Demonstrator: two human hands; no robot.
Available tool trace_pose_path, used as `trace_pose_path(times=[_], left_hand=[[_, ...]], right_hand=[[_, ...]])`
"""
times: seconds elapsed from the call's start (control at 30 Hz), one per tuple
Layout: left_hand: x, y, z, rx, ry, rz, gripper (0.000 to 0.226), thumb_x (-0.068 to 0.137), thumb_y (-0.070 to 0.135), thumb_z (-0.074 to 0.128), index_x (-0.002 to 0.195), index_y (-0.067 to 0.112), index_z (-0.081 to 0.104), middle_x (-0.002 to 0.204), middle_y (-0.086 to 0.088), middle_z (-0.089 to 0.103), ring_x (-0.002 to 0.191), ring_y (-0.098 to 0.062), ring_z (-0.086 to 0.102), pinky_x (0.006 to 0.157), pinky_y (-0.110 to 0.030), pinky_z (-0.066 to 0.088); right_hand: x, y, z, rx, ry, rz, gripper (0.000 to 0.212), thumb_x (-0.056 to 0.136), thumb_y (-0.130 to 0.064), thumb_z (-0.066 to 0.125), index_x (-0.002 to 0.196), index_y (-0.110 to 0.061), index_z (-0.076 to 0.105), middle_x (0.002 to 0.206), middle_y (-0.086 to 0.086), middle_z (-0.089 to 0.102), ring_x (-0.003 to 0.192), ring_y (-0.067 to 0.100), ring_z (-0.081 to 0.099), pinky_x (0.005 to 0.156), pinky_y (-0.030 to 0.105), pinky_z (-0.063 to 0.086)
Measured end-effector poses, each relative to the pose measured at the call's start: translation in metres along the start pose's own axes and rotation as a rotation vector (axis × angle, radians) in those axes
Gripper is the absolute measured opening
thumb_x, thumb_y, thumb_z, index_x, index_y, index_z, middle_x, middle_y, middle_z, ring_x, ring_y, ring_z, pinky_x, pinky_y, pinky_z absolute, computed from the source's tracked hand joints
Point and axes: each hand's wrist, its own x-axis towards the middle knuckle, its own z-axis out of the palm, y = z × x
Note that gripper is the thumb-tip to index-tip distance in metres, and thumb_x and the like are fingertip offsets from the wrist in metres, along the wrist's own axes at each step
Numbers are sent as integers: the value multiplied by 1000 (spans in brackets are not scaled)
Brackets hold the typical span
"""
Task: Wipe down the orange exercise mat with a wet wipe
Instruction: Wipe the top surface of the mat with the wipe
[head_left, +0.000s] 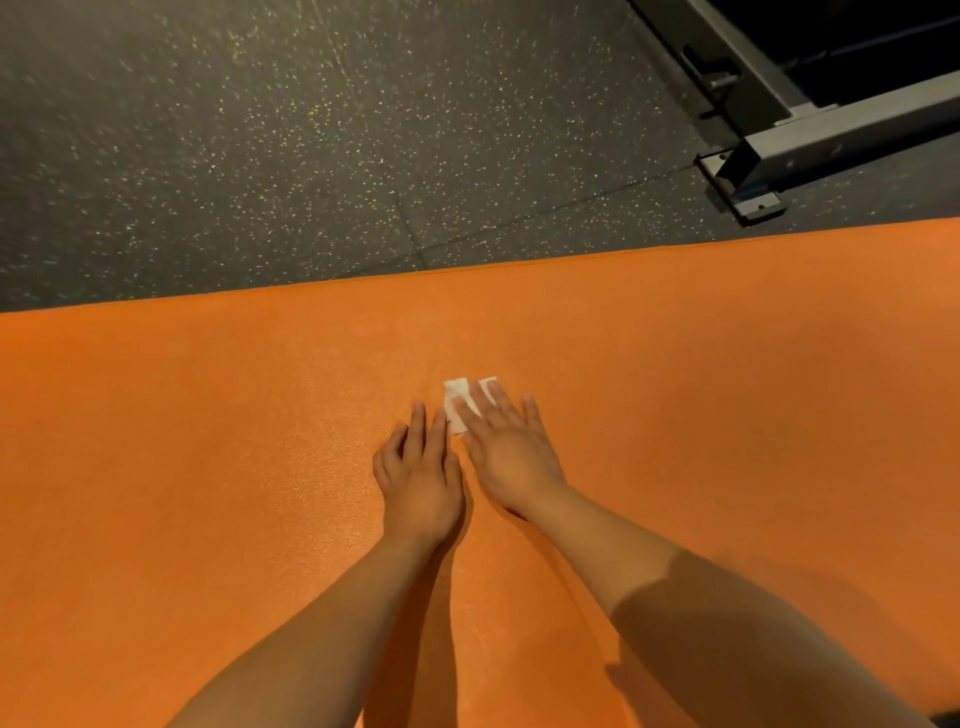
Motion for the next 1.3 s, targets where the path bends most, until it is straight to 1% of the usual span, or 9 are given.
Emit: trace_pose_path(times=[0.13, 0.33, 0.53, 0.63, 0.73, 0.8, 0.93, 1.13, 1.3], left_hand=[[1, 3, 0, 34, -25, -3, 55, 106, 36, 30, 160, 32, 17, 169, 2, -2, 149, -26, 5, 120, -46, 2], [-2, 5, -4, 4, -50, 8, 53, 108, 36, 29, 160, 32, 19, 169, 1, -4, 150, -25, -2, 121, -44, 0], [-5, 10, -6, 4, -82, -11, 53, 108, 38, 26, 160, 36, 15, 168, 3, -8, 150, -23, -6, 121, -46, -3], [-5, 6, -8, -42, -76, 3, 52, 108, 41, 26, 159, 36, 18, 168, 5, -6, 151, -22, -5, 121, -43, -3], [-7, 1, -9, -21, -52, 22, 52, 107, 40, 29, 159, 34, 21, 169, 4, 1, 150, -23, 2, 122, -44, 1], [-5, 1, -10, -1, -48, 23, 53, 107, 40, 31, 159, 33, 23, 169, 4, 3, 149, -24, 4, 121, -44, 3], [0, 1, -8, -28, -42, 3, 52, 106, 40, 33, 157, 35, 25, 169, 5, 6, 149, -22, 5, 121, -43, 3], [-2, -2, -5, -87, -3, -5, 49, 107, 43, 32, 156, 37, 28, 168, 8, 10, 148, -21, 10, 121, -43, 5], [1, 6, -5, -46, -23, -27, 52, 105, 35, 36, 156, 33, 27, 169, 4, 7, 150, -25, 6, 121, -45, 1]], right_hand=[[-11, -1, 1, 127, 80, 293, 56, 110, -38, 21, 163, -29, 6, 169, -7, -11, 154, 14, -20, 125, 46, -8], [-19, -19, 6, 98, -19, 40, 54, 110, -35, 25, 162, -32, 11, 170, -8, -3, 154, 11, -16, 124, 44, -10], [-23, -22, 3, 125, 17, 246, 55, 110, -33, 24, 162, -28, 9, 170, -5, -7, 154, 14, -17, 125, 45, -7], [-20, -37, 8, 182, -1, 143, 55, 108, -33, 27, 162, -29, 14, 170, -7, 0, 155, 12, -13, 124, 42, -8], [-16, -16, 9, 67, -5, 20, 54, 110, -33, 25, 162, -31, 12, 170, -8, 1, 155, 10, -13, 123, 42, -11], [-10, -3, 6, 12, 9, 82, 54, 110, -33, 22, 162, -30, 8, 170, -6, -4, 155, 13, -14, 123, 45, -9], [5, -22, -1, 104, 19, 229, 61, 108, -28, 30, 163, -24, 4, 170, -2, -10, 155, 17, -16, 126, 46, -4], [12, -27, 2, 79, -24, -5, 57, 108, -28, 30, 162, -32, 11, 170, -7, 1, 155, 13, -11, 124, 45, -6], [11, -13, -2, 114, 67, 264, 56, 109, -30, 25, 162, -26, 6, 170, -3, -6, 155, 16, -14, 125, 47, -4]])
